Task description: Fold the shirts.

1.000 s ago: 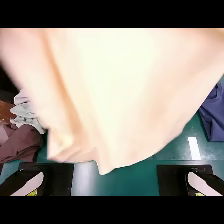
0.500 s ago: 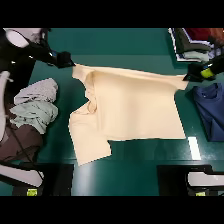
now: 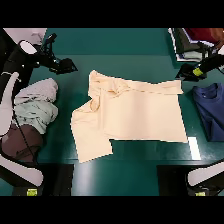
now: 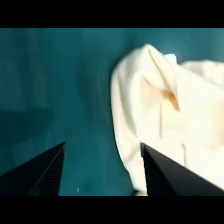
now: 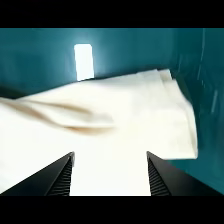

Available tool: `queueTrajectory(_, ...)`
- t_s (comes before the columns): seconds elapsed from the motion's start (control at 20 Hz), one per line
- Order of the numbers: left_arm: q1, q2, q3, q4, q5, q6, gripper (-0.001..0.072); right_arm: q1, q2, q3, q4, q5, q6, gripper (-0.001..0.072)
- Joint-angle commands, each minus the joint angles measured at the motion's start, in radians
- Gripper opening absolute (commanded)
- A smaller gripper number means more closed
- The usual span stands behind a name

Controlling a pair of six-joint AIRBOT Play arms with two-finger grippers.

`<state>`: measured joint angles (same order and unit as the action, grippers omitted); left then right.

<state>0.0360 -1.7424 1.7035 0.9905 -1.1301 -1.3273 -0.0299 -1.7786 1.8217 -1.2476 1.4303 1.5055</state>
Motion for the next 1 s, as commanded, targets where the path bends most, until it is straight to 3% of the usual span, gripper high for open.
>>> queueTrajectory(0.0,0.055,0.038,0.005,0.007,-0.198,0.002,0.0543,-0.041,0.035,0.013,-0.001,0.121,-0.027,0.0506)
queueTrajectory(0.05,0.067,0.064,-0.021,0.007,-0.233,0.012,0.0543,-0.056,0.077,-0.037,-0.001,0.122,-0.036,0.0495)
queueTrajectory(0.1,0.073,0.093,-0.064,0.007,-0.246,0.027,0.0543,-0.068,0.121,-0.094,0.0,0.122,-0.05,0.043)
queueTrajectory(0.6,0.072,0.455,-0.875,0.0,-0.089,0.087,0.0544,-0.113,0.529,-0.706,0.029,0.121,-0.152,0.043)
queueTrajectory(0.8,0.072,0.48,-0.969,-0.021,-0.034,0.101,0.0544,-0.179,0.607,-0.834,0.216,0.093,-0.187,0.0435)
queueTrajectory(0.95,0.068,0.48,-0.989,-0.069,-0.021,0.134,0.0544,-0.23,0.65,-0.895,0.234,0.079,-0.188,0.0435)
